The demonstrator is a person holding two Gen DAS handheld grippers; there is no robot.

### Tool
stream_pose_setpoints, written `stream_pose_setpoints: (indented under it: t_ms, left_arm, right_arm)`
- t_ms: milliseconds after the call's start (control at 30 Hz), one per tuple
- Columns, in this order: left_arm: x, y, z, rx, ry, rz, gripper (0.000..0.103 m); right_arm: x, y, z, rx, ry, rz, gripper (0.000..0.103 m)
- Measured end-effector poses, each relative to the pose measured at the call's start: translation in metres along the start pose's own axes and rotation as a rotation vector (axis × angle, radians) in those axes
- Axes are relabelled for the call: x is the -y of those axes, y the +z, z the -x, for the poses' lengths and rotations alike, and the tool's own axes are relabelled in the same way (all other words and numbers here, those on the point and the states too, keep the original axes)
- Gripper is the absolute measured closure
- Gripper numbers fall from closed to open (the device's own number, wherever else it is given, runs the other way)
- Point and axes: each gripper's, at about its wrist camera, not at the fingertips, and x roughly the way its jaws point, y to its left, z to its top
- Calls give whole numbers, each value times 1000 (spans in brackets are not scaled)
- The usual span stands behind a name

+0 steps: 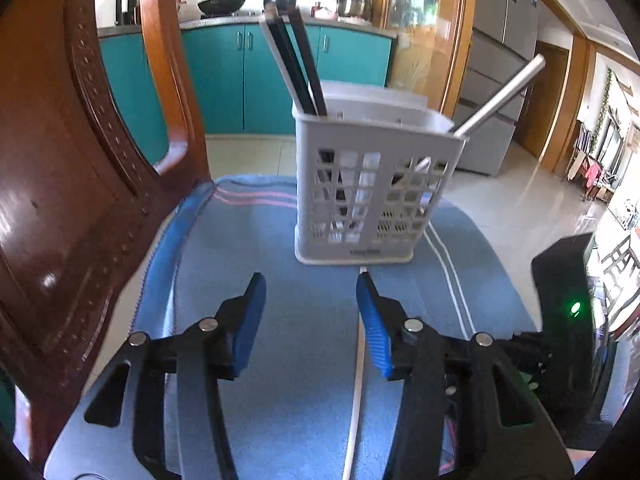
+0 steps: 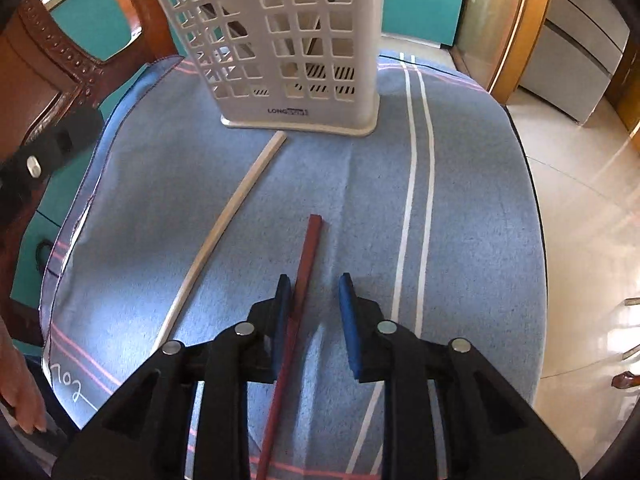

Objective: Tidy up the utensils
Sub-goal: 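Close the left tool on a white chopstick while the right tool grasps a dark red one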

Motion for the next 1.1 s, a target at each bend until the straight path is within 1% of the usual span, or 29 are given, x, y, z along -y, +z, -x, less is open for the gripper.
stream_pose_setpoints:
  t_ms: [33,67,167,200,233,300,400,467,567,733,800,867,933,967,1100]
  left_arm:
    - [0,-1,-2,-11,1,4,50]
    - [-1,-2,-4,-24,-2,10,50]
    - [-2,-5,-12,-60,-18,30,50]
    - [-2,-7,-16,-74,-25,33,50]
    - [-2,-9,-20,-91,-30,34,50]
    - [1,-13,-30,-126,-37,27,50]
    - [7,-20,-45,-189,-63,25,50]
    - [7,-21,-53,-209,-99,42,50]
    - [7,-20,-64,-240,-119,60,50]
    - [18,-25,-81,-290,-123,21,50]
    - [25,-26,-83,-288,-109,-10,50]
    - [33,-27,-81,-290,-87,-53,72]
    - [38,-30,-78,-296,-73,-73,94]
    - [40,-32,-76,-295,-72,-80,96]
    - [37,-40,-67,-292,-30,-54,96]
  right_arm:
    - [1,0,0,4,2,-6,91]
    - [2,-3,1,8,5,-13,94]
    - [11,1,3,32,13,-58,96]
    - [16,3,6,54,9,-81,96]
    - [22,5,9,79,5,-108,96]
    - [35,8,13,103,5,-153,96]
    - [45,8,11,89,8,-187,96]
    - [47,8,8,81,13,-196,96]
    - [49,9,9,89,8,-204,95]
    - [54,9,15,119,-19,-213,91]
    - [61,7,17,121,-23,-220,90]
    - [64,5,18,121,-22,-226,88]
    - [67,5,19,120,-19,-229,85]
    - [67,4,19,119,-17,-228,85]
    - [62,8,16,115,-14,-223,84]
